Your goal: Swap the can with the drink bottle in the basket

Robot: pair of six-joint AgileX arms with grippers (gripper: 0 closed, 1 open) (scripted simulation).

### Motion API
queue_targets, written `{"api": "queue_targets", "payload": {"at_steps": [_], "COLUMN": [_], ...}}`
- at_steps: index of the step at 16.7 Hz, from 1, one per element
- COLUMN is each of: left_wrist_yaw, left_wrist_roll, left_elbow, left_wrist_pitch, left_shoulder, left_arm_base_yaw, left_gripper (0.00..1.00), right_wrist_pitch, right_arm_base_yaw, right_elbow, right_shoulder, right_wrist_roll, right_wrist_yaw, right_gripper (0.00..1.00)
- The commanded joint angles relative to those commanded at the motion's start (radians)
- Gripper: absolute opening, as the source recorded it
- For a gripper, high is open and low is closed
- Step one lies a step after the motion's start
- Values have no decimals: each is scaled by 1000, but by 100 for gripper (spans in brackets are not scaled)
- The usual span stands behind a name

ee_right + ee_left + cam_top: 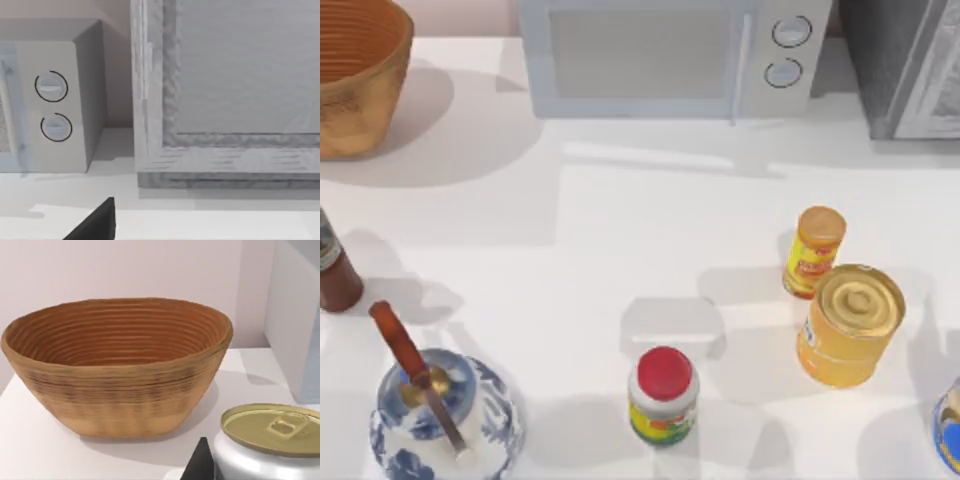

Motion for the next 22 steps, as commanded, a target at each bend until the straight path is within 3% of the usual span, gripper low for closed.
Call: {"api": "queue_targets", "payload": {"at_steps": [5, 9, 17, 22], "left_wrist_yaw": [-27, -34, -30, 42], "left_wrist_roll": [-33, -43, -43, -40], "left_elbow": [-287, -377, -367, -263], "left_wrist_pitch": [85, 110, 113, 206], "left_shoulder": [-330, -431, -401, -201], "left_arm_base_yaw": [-26, -36, -27, -13], "left_gripper": [0, 0, 0, 0], "right_wrist_pitch": [0, 0, 0, 0], "right_arm_base_yaw": [0, 0, 0, 0], "right_elbow": [0, 0, 0, 0], "right_shoulder": [0, 0, 0, 0], "right_wrist_roll": [0, 0, 0, 0], "right_wrist_yaw": [0, 0, 0, 0], "right_gripper": [100, 100, 100, 100]}}
